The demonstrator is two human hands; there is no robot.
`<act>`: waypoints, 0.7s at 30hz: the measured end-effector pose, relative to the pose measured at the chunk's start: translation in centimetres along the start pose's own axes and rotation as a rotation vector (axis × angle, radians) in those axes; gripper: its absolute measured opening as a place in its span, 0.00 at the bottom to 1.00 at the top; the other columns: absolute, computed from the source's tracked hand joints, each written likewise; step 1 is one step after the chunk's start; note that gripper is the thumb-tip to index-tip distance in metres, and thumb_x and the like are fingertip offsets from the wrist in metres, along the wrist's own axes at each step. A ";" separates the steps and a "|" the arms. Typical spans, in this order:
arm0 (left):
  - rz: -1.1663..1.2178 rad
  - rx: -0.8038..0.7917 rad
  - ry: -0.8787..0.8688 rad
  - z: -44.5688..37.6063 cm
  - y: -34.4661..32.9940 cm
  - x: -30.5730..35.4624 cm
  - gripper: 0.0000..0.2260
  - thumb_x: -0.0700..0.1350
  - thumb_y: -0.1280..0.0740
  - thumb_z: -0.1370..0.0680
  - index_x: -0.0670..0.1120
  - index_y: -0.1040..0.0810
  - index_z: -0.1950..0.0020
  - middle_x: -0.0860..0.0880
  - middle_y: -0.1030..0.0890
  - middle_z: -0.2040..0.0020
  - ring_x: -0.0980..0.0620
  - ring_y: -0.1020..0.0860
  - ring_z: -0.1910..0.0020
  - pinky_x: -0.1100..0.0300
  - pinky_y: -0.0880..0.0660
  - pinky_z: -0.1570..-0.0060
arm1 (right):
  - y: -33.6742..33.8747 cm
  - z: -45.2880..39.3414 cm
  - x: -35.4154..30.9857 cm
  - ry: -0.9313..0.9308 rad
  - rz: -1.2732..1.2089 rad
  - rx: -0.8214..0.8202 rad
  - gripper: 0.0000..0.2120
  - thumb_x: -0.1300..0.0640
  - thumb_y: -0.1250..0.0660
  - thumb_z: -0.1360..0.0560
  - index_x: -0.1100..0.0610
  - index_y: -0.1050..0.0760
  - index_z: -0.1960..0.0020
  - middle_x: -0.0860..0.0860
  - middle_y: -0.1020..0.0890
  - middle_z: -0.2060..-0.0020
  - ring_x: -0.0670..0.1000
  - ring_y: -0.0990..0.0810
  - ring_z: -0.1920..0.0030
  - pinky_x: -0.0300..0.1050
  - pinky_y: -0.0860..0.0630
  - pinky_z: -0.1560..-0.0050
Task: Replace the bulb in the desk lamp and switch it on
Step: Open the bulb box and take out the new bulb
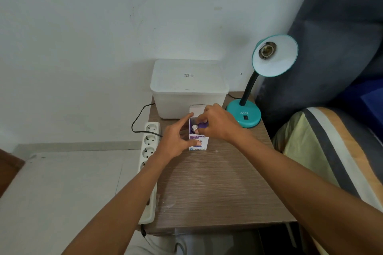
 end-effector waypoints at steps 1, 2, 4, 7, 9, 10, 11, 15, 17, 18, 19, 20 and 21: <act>-0.003 0.003 -0.002 0.0 0.0 0.0 0.45 0.40 0.15 0.35 0.50 0.32 0.22 0.53 0.19 0.38 0.56 0.19 0.38 0.57 0.19 0.40 | 0.0 -0.2 -0.2 0.007 0.028 -0.013 0.15 0.48 0.29 0.25 0.44 0.18 0.39 0.49 0.27 0.56 0.52 0.29 0.50 0.46 0.30 0.61; -0.014 0.006 -0.009 0.0 -0.1 0.0 0.45 0.41 0.15 0.35 0.50 0.31 0.22 0.54 0.19 0.38 0.57 0.19 0.38 0.58 0.19 0.40 | 0.0 -0.4 -0.3 0.007 0.049 -0.022 0.14 0.48 0.29 0.25 0.45 0.18 0.40 0.49 0.28 0.57 0.51 0.29 0.51 0.46 0.30 0.60; -0.031 0.008 -0.021 0.0 -0.1 0.0 0.45 0.42 0.15 0.35 0.51 0.31 0.22 0.53 0.18 0.38 0.56 0.19 0.38 0.58 0.19 0.40 | -0.1 -0.6 -0.5 -0.012 0.063 -0.026 0.11 0.49 0.29 0.25 0.47 0.16 0.43 0.48 0.28 0.57 0.52 0.28 0.50 0.48 0.27 0.59; -0.022 0.006 -0.022 0.0 0.0 0.1 0.44 0.41 0.15 0.35 0.49 0.31 0.22 0.50 0.18 0.37 0.57 0.18 0.40 0.60 0.19 0.42 | -0.4 -0.6 -0.7 -0.030 0.007 0.011 0.09 0.48 0.30 0.27 0.48 0.17 0.48 0.48 0.26 0.58 0.53 0.25 0.51 0.50 0.23 0.58; -0.029 0.004 -0.029 0.0 0.0 0.2 0.43 0.40 0.16 0.35 0.50 0.30 0.23 0.53 0.17 0.40 0.62 0.18 0.42 0.67 0.21 0.44 | -0.6 -0.5 -0.6 -0.057 -0.079 0.068 0.11 0.47 0.30 0.28 0.48 0.18 0.47 0.47 0.24 0.58 0.51 0.24 0.54 0.50 0.22 0.58; -0.039 0.003 -0.037 0.0 0.0 0.3 0.43 0.40 0.16 0.34 0.50 0.30 0.23 0.56 0.17 0.42 0.65 0.19 0.43 0.70 0.23 0.45 | -0.7 -0.4 -0.6 -0.065 -0.114 0.098 0.12 0.46 0.31 0.28 0.48 0.19 0.46 0.47 0.24 0.58 0.51 0.23 0.54 0.49 0.22 0.58; -0.045 0.000 -0.039 0.0 0.0 0.3 0.42 0.39 0.16 0.34 0.50 0.30 0.23 0.58 0.18 0.43 0.67 0.20 0.44 0.72 0.24 0.47 | -0.8 -0.2 -0.5 -0.067 -0.140 0.122 0.13 0.46 0.32 0.28 0.48 0.19 0.46 0.47 0.23 0.56 0.50 0.24 0.54 0.49 0.22 0.57; -0.041 -0.010 -0.036 -0.1 0.0 0.3 0.41 0.39 0.16 0.34 0.48 0.29 0.24 0.55 0.18 0.42 0.67 0.20 0.43 0.73 0.24 0.48 | -0.7 0.3 -0.4 -0.071 -0.308 0.242 0.11 0.47 0.30 0.26 0.51 0.21 0.46 0.45 0.21 0.52 0.47 0.26 0.49 0.40 0.28 0.55; -0.033 -0.009 -0.029 -0.1 0.0 0.2 0.42 0.40 0.16 0.34 0.48 0.30 0.23 0.53 0.18 0.39 0.64 0.20 0.41 0.71 0.23 0.46 | -0.3 0.4 -0.5 -0.105 -0.447 0.324 0.10 0.49 0.29 0.27 0.52 0.22 0.49 0.42 0.20 0.53 0.45 0.24 0.49 0.38 0.28 0.54; -0.026 -0.011 -0.024 -0.1 0.0 0.2 0.42 0.40 0.16 0.34 0.49 0.30 0.23 0.54 0.18 0.39 0.62 0.20 0.41 0.70 0.23 0.46 | -0.1 0.3 -0.6 -0.129 -0.539 0.371 0.09 0.50 0.28 0.27 0.53 0.22 0.50 0.42 0.19 0.55 0.44 0.22 0.50 0.39 0.24 0.53; -0.027 -0.011 -0.024 -0.1 -0.1 0.2 0.42 0.40 0.16 0.34 0.51 0.30 0.23 0.55 0.19 0.39 0.61 0.20 0.41 0.70 0.23 0.46 | 0.1 0.4 -0.8 -0.167 -0.646 0.415 0.09 0.52 0.27 0.28 0.54 0.23 0.51 0.44 0.18 0.56 0.44 0.19 0.52 0.40 0.21 0.52; -0.035 -0.013 -0.030 -0.1 -0.1 0.1 0.42 0.41 0.16 0.34 0.53 0.31 0.23 0.56 0.19 0.39 0.60 0.20 0.40 0.71 0.23 0.47 | 0.4 0.4 -0.9 -0.211 -0.762 0.453 0.09 0.55 0.27 0.28 0.55 0.24 0.51 0.47 0.17 0.58 0.46 0.17 0.54 0.41 0.19 0.53; -0.043 -0.014 -0.036 -0.1 -0.2 0.2 0.42 0.42 0.16 0.33 0.53 0.32 0.23 0.56 0.20 0.38 0.57 0.20 0.39 0.71 0.23 0.47 | 0.6 0.4 -1.1 -0.251 -0.866 0.482 0.09 0.56 0.27 0.28 0.56 0.24 0.51 0.49 0.16 0.59 0.48 0.16 0.55 0.43 0.17 0.53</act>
Point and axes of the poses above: each hand's wrist, its own z-axis away from the middle knuckle, its own y-axis out of the back of the hand, x = y × z, the point moved 1 cm from there along -z, towards the middle knuckle
